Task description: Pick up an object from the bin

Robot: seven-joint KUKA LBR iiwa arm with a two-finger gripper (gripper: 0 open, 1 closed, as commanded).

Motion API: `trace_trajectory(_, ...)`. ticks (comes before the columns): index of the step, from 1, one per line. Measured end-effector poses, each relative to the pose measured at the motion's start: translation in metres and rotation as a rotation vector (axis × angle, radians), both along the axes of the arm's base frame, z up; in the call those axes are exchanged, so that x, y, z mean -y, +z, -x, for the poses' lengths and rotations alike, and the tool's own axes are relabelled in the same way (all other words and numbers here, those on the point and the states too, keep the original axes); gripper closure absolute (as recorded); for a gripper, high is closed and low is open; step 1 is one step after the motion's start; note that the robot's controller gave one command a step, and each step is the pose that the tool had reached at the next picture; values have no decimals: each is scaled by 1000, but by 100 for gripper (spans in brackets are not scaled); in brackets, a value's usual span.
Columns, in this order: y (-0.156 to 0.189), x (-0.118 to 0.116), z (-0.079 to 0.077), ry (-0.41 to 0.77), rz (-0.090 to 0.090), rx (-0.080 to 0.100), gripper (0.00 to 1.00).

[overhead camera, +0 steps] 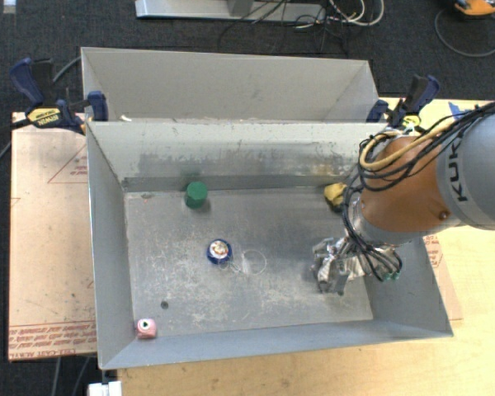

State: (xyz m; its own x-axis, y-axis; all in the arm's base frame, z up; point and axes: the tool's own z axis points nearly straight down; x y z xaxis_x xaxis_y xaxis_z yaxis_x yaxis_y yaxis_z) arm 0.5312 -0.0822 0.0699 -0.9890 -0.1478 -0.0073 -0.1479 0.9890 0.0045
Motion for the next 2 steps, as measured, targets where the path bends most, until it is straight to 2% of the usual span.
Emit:
trace_trajectory(1,70,28,11,21,2,8,100)
trace_trajectory(2,24,11,9,-16,-3,-2,100)
